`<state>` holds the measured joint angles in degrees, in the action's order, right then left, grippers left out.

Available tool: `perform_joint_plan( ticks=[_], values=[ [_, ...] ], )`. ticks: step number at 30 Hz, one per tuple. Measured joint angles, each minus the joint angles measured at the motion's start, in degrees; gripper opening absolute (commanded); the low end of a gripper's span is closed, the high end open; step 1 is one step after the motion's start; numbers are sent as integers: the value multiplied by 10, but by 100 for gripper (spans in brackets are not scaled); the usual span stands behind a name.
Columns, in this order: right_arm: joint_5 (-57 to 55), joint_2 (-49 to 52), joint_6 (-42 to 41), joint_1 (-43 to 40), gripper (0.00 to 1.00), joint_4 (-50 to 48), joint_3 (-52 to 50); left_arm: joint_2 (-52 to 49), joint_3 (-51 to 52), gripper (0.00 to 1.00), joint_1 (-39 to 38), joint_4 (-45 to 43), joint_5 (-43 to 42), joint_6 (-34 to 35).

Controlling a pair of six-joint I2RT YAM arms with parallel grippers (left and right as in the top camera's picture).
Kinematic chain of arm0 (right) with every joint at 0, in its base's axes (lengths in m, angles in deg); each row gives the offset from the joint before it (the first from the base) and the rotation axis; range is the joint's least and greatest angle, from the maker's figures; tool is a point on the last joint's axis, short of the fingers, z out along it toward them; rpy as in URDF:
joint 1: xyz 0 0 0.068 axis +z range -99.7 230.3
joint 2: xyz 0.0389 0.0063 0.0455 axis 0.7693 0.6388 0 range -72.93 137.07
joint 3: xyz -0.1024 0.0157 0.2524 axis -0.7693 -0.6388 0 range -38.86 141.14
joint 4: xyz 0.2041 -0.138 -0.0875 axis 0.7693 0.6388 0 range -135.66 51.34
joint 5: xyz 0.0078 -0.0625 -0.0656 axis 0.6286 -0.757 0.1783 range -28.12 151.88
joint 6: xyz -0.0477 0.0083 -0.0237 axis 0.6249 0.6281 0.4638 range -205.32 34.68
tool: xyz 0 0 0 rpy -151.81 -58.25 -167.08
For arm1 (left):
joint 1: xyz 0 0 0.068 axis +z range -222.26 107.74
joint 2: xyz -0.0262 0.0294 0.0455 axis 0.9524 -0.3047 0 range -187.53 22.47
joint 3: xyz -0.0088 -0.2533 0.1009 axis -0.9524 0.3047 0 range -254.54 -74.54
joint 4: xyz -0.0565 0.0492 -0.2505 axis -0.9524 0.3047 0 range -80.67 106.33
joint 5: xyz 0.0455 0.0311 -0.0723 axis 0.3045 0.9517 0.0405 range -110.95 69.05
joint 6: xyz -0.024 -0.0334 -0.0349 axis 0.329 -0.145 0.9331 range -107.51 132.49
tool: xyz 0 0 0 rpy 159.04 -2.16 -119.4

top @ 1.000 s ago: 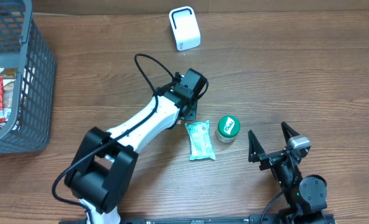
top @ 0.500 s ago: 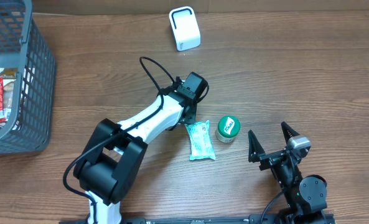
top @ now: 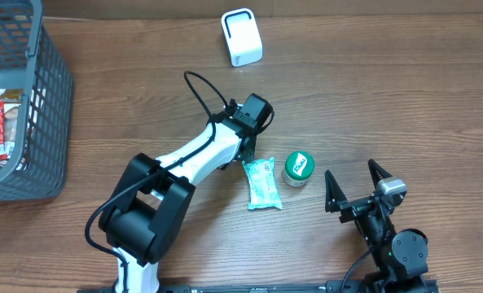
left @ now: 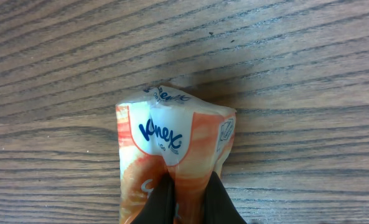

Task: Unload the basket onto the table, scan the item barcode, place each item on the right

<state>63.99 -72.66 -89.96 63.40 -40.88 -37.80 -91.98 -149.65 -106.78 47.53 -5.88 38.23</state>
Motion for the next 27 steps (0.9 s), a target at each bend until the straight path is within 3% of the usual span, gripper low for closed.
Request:
perform_joint_plan(
  ticks=[8,20,27],
  values=[
    [0,0,0,0,100,0,0,0,-11,4,19,10,-45,0],
    [0,0,0,0,100,0,0,29,-12,4,118,10,-309,-48],
    [0,0,0,0,100,0,0,30,-12,4,138,2,-409,-73]
  ],
)
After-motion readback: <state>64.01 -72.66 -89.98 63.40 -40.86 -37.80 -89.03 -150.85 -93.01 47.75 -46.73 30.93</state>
